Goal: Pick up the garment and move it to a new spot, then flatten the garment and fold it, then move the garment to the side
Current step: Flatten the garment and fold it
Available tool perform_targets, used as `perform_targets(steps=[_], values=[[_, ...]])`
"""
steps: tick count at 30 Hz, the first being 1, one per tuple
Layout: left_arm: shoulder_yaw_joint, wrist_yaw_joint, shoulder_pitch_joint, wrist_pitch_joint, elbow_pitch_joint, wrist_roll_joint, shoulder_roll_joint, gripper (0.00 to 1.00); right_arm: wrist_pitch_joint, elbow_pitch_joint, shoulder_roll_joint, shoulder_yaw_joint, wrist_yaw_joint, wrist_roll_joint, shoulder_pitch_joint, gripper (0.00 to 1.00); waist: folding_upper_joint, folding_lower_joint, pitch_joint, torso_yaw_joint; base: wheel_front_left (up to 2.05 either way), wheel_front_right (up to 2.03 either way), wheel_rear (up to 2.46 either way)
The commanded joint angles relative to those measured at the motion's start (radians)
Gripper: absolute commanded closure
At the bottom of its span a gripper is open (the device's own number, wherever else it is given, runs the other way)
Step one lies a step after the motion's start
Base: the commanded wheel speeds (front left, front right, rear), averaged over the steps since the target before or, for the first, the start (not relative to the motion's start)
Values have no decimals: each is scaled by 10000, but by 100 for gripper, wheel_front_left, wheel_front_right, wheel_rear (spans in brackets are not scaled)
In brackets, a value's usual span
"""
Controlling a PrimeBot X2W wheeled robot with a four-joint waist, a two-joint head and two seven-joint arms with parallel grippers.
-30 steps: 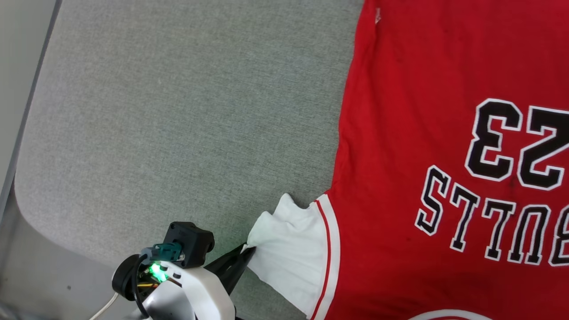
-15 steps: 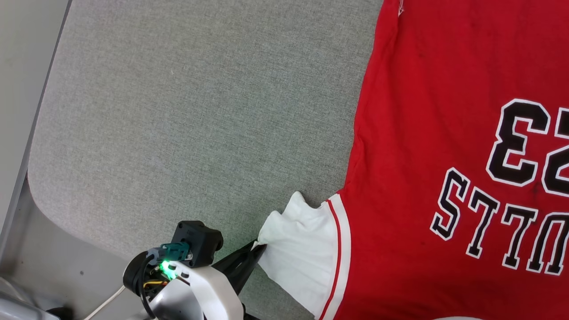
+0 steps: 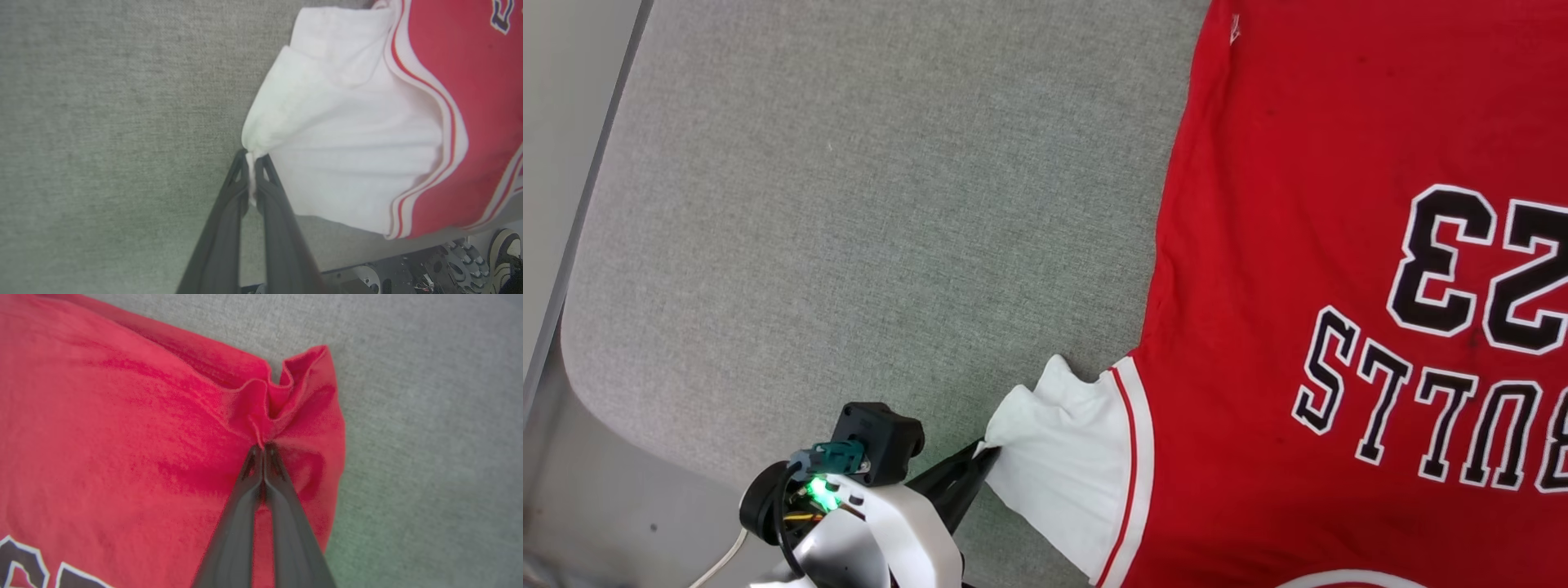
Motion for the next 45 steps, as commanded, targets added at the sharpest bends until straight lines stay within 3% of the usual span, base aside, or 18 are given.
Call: perform_targets(steps=[1, 17, 29, 38, 45], values=[[76, 77, -139, 35, 38, 0, 63, 100, 28, 298, -95, 103, -15, 56, 677, 100, 0, 0, -280, -207, 0, 0, 0], [370, 474, 528, 339, 355, -185, 426, 100, -1117, -178, 135, 238, -13, 1378, 3713, 100, 0, 0, -2597, -1665, 0, 0, 0], [468, 738, 1176, 264, 796, -328, 512, 100, -1795, -1480, 385, -99, -13, 2340, 7232, 100, 0, 0, -4069, -2815, 0, 0, 0], [513, 788, 1523, 51, 1034, -431, 524, 100, -1963, -2340, 633, -768, -13, 2621, 9259, 100, 0, 0, -4498, -3100, 0, 0, 0], [458, 713, 1470, -68, 1062, -513, 475, 100, -1839, -2581, 869, -1006, -13, 2466, 9848, 100, 0, 0, -4546, -3097, 0, 0, 0]])
